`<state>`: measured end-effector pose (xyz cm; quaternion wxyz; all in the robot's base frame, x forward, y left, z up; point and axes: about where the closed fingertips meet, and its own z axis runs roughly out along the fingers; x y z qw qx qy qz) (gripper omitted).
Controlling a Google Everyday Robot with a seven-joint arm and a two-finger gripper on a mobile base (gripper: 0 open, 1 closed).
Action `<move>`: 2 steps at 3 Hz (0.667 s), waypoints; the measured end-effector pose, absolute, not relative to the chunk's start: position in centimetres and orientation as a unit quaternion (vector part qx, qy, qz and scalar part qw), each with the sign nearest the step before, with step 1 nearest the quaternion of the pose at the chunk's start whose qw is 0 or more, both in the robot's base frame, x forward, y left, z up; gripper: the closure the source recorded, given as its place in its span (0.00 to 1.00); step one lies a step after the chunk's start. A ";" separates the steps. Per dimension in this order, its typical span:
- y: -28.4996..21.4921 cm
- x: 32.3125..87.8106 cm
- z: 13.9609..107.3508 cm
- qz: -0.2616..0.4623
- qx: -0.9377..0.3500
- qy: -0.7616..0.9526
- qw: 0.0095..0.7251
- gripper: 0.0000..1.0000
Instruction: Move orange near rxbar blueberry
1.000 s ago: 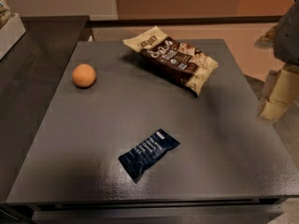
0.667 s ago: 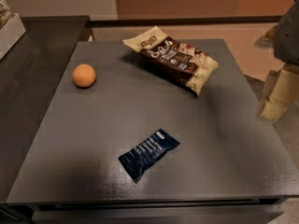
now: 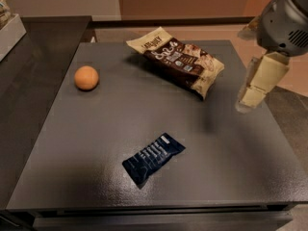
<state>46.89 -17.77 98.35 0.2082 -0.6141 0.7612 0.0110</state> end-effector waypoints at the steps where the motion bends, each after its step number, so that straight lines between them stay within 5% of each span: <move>1: -14.5 49.6 98.6 0.032 -0.617 0.752 0.232 0.00; 2: -11.0 52.0 98.5 0.046 -0.621 0.742 0.247 0.00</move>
Offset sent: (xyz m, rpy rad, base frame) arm 0.0855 0.1155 0.0007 0.1481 -0.0393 0.0779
